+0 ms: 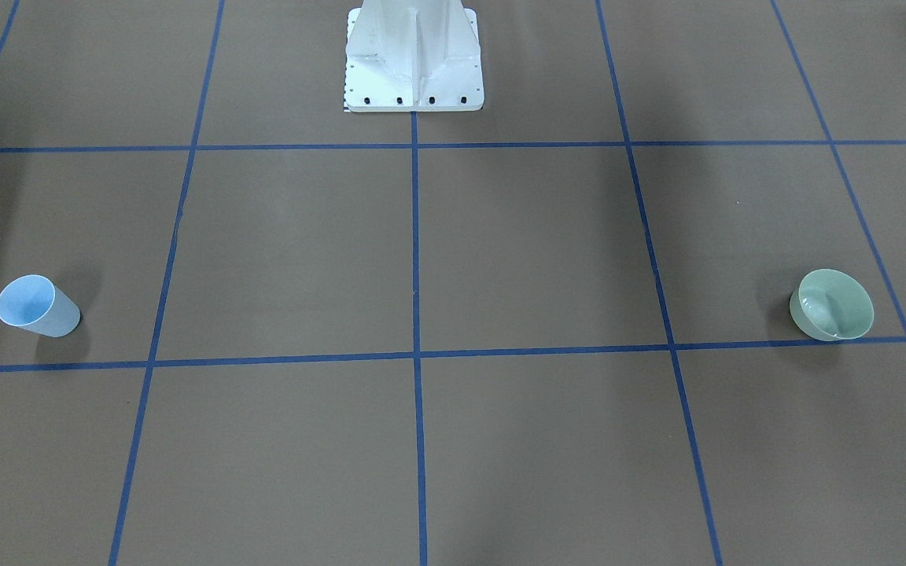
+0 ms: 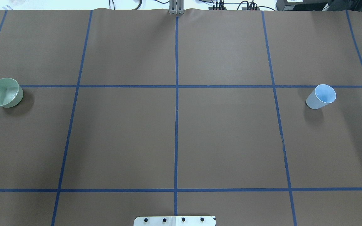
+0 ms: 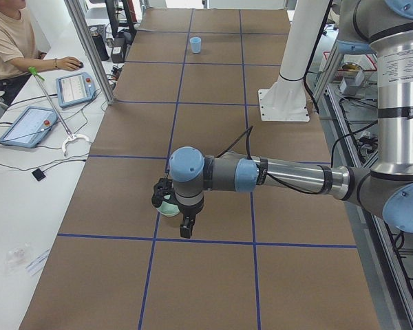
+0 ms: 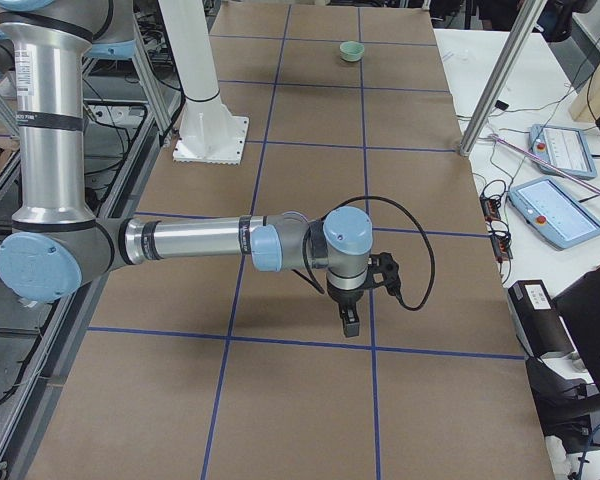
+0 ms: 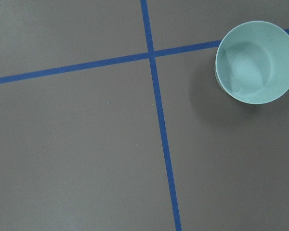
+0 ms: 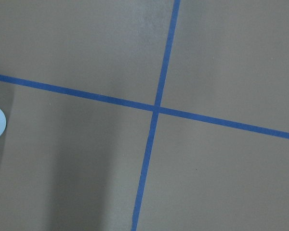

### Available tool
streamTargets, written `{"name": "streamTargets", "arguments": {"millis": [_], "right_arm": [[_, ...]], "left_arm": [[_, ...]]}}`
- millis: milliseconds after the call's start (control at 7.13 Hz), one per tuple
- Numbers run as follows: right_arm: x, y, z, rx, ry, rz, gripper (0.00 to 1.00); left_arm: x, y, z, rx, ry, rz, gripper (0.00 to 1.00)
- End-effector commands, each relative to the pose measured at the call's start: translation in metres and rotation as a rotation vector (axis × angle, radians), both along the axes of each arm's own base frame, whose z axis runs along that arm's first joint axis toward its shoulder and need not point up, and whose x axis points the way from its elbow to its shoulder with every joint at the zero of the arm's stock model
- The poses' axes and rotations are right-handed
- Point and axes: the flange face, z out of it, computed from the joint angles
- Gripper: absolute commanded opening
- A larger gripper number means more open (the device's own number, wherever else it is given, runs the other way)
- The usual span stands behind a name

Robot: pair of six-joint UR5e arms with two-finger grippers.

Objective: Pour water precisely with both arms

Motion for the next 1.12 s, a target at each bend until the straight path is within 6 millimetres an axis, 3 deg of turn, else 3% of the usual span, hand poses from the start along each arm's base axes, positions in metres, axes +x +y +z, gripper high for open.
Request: {"name": "streamTargets", "arguments": {"millis": [0, 281, 701, 842, 982], "right_arm": [[0.000, -0.005, -0.007, 0.060, -0.001, 0.001, 1.00], [0.000, -0.006, -0.009, 0.101, -0.004, -0.001, 1.00], [0.000, -0.007, -0.009, 0.119, -0.005, 0.007, 1.00], [-0.001, -0.006, -0.007, 0.114, -0.005, 0.006, 1.00], [-0.001, -0.005, -0.006, 0.111, -0.007, 0.006, 1.00]], "left_arm": [[-0.001, -0.013, -0.019, 0.152, -0.008, -0.001, 1.00], [0.000, -0.035, -0.034, 0.239, -0.004, -0.001, 1.00], [0.002, -0.045, -0.045, 0.251, 0.013, -0.043, 1.00], [0.017, -0.049, -0.037, 0.205, 0.031, -0.059, 1.00], [0.025, -0.052, -0.015, 0.121, 0.045, -0.101, 1.00]]}}
